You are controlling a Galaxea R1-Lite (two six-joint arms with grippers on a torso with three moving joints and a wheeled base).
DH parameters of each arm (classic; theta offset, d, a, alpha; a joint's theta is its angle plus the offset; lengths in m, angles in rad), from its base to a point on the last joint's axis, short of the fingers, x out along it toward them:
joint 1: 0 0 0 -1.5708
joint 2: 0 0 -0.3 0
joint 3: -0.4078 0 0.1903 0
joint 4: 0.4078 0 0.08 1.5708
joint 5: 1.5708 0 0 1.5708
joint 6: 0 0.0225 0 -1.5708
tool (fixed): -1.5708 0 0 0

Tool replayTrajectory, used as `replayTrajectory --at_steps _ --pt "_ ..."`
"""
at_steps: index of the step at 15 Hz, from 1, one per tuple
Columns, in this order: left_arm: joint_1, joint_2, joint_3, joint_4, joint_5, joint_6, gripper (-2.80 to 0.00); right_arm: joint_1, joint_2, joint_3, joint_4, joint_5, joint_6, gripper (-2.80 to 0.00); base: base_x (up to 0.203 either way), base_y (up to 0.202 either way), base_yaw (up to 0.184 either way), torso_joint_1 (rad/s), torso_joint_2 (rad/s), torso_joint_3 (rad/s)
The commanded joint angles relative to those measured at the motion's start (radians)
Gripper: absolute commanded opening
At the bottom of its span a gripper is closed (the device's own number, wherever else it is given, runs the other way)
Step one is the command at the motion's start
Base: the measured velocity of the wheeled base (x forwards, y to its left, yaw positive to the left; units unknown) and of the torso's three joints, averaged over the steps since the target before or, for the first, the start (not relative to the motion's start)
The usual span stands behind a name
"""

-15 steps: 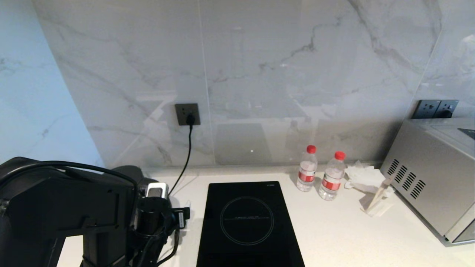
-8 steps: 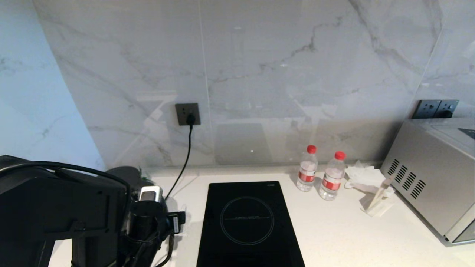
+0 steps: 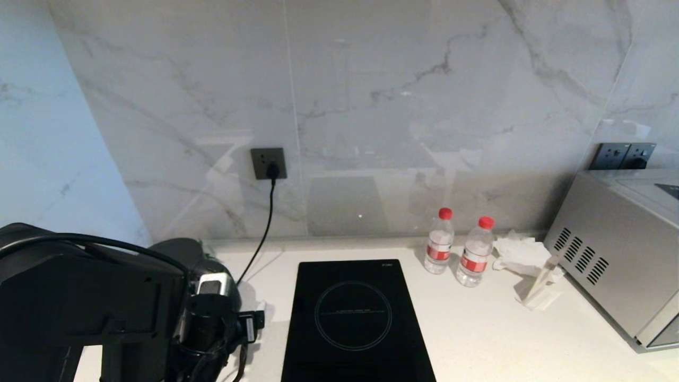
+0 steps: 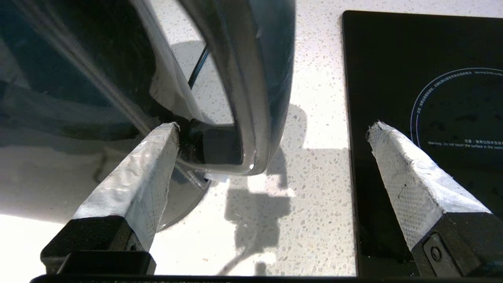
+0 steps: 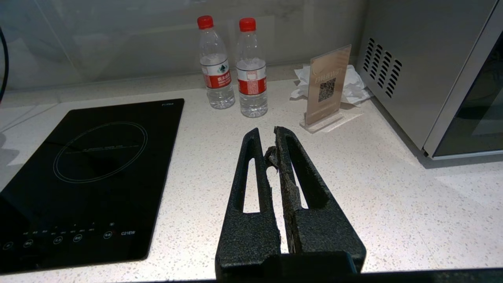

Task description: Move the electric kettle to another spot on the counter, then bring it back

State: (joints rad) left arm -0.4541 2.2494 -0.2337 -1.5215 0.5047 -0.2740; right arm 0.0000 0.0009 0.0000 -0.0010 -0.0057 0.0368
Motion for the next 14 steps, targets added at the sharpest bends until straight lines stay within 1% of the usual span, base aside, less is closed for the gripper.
replayTrajectory --at_steps 1,3,6,8,14 --pt "0.006 -0.015 0.024 -0.009 0.003 -0.009 0.00 0.000 0.001 0.000 0.000 0.000 0.000 -2.80 0.000 0.000 0.000 0.000 0.00 0.000" --pt "0.008 -0.027 0.065 -0.009 -0.003 -0.031 0.00 0.000 0.001 0.000 0.000 0.000 0.000 -2.80 0.000 0.000 0.000 0.000 0.00 0.000" --pt "0.004 -0.049 0.118 -0.009 -0.009 -0.037 0.00 0.000 0.001 0.000 0.000 0.000 0.000 -2.80 0.000 0.000 0.000 0.000 0.00 0.000" --pt "0.000 -0.078 0.151 -0.009 -0.041 -0.037 0.00 0.000 0.001 0.000 0.000 0.000 0.000 -2.80 0.000 0.000 0.000 0.000 0.00 0.000" --pt "-0.001 -0.100 0.162 -0.009 -0.049 -0.036 0.00 0.000 0.001 0.000 0.000 0.000 0.000 -2.80 0.000 0.000 0.000 0.000 0.00 0.000"
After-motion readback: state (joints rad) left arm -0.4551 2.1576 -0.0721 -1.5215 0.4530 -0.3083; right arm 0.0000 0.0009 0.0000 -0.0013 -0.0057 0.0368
